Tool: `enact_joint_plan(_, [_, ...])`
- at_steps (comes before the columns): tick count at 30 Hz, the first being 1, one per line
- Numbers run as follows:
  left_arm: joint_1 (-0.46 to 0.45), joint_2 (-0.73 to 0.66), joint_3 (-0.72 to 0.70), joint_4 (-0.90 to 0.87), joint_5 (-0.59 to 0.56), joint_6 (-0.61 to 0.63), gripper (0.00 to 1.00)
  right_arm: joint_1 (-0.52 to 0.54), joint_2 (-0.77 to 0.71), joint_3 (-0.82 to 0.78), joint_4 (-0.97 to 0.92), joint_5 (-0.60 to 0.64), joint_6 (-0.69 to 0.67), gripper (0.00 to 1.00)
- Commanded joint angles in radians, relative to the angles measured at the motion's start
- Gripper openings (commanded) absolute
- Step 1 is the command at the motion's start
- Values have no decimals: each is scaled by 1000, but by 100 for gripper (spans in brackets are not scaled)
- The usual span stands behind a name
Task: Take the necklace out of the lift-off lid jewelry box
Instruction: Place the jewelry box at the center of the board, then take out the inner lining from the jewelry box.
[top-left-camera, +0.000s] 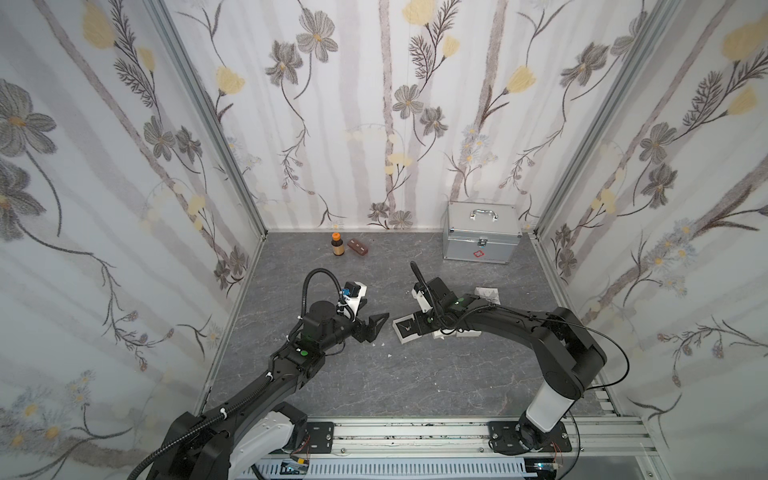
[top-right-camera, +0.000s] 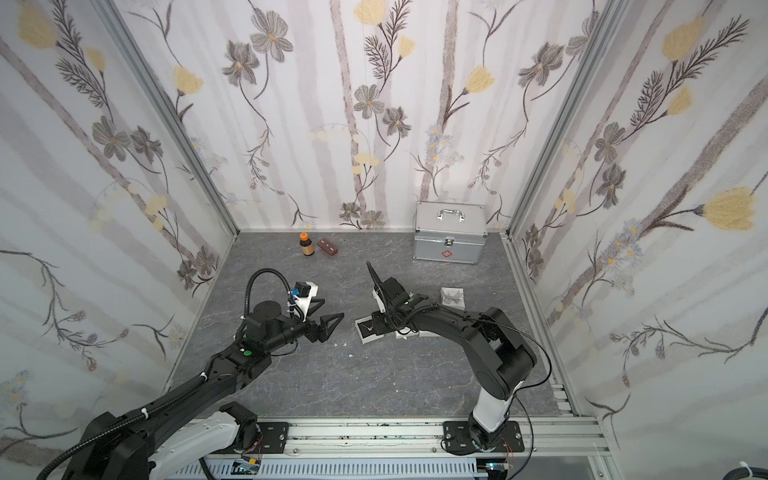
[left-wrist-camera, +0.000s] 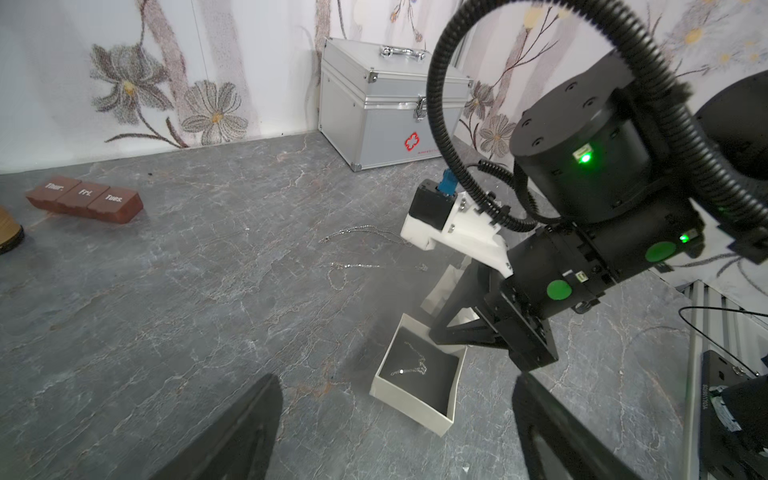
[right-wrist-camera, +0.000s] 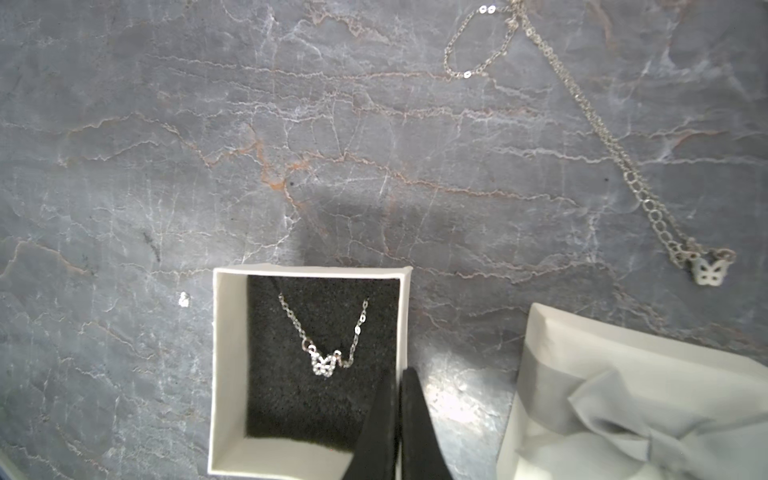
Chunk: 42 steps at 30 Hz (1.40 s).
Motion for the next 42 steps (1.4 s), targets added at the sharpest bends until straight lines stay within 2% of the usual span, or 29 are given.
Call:
enact_joint_plan(1, [2, 33, -8, 78, -5, -14, 86, 6, 3, 20, -24, 42, -6, 13])
enact_joint_plan(6, [13, 106, -16, 145, -8, -35, 83, 29, -20, 63, -79, 75, -18, 28])
enact_joint_plan(10, [31, 184, -9, 180, -41, -67, 79, 43, -20, 74, -73, 51, -24, 32])
enact_joint_plan(12, [40, 221, -9, 208, -50, -88, 76, 42, -12, 66, -50, -5, -37, 35])
enact_joint_plan(18, [42, 302, -4, 245, -23, -104, 74, 75, 12, 66, -47, -29, -61, 36])
enact_joint_plan(23, [42, 370, 10, 249, -12, -107, 62, 80, 46, 83, -60, -35, -83, 35])
enact_joint_plan(33, [37, 534, 65, 318, 69, -145, 58, 92, 96, 107, -121, 83, -80, 39])
enact_joint_plan(42, [26, 589, 72, 352, 92, -155, 58, 95, 150, 121, -112, 92, -82, 41])
